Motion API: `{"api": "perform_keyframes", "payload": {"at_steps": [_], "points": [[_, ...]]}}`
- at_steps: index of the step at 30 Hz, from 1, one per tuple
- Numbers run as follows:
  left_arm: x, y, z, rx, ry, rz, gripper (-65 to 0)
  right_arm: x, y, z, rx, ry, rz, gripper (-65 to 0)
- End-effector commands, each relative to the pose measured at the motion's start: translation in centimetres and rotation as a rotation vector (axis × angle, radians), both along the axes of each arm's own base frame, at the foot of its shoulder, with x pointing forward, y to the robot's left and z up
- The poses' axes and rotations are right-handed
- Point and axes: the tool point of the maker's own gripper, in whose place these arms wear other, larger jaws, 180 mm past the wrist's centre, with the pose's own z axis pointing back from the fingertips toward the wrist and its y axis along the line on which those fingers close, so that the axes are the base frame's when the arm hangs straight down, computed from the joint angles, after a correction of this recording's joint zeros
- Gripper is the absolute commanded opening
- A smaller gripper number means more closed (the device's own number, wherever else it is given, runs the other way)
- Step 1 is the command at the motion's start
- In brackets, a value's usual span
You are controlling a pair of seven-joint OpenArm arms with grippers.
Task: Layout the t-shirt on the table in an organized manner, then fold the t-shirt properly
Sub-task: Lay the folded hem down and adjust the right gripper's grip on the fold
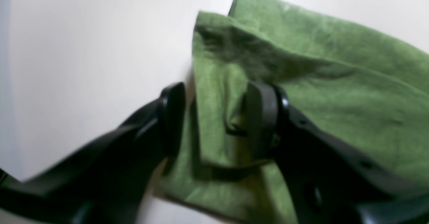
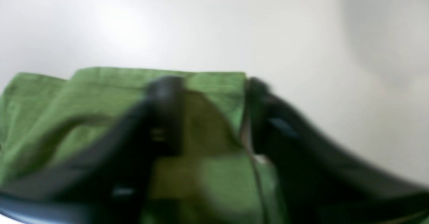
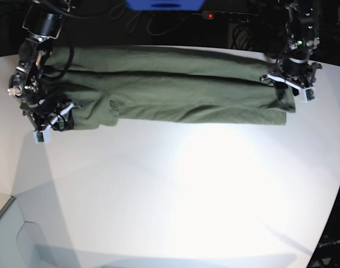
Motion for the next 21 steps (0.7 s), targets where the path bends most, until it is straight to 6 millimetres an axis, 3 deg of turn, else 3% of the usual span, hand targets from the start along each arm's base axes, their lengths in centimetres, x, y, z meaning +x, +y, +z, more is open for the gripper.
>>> {"api": "perform_keyframes", "payload": {"at_steps": [1, 4, 7, 9, 11, 14, 17, 21], "points": [[0.7, 0.5, 1.1, 0.018, -0.04, 0.002, -36.1, 0.3, -0.4, 0.7, -0.011, -0.018, 0.005, -48.9], [0.7, 0.5, 1.2, 0.018, -0.041, 0.001, -36.1, 0.7, -0.7, 1.4, -0.013, -0.038, -0.002, -65.0], [0.7, 0.5, 1.2, 0.018, -0.041, 0.001, -36.1, 1.5, -1.0, 4.3, -0.059, -0.111, 0.006, -65.0], [0.7, 0.5, 1.2, 0.019, -0.042, 0.002, -36.1, 1.1, -1.8, 6.5, -0.101, -0.163, -0.006, -65.0], [0.7, 0.5, 1.2, 0.019, -0.042, 0.002, -36.1, 0.7, -1.2, 8.6, -0.125, -0.219, -0.005, -65.0], [0.7, 0.4, 1.2, 0.018, -0.042, 0.003, -36.1, -1.3, -1.0, 11.0, -0.174, -0.268, -0.015, -65.0], [0.7, 0.4, 1.2, 0.018, -0.044, 0.003, -36.1, -4.0, -0.4, 11.1, -0.189, -0.255, -0.023, -65.0], [0.8, 0.4, 1.3, 0.018, -0.045, 0.003, -36.1, -7.4, 0.4, 8.8, -0.172, -0.171, -0.021, -65.0]]}}
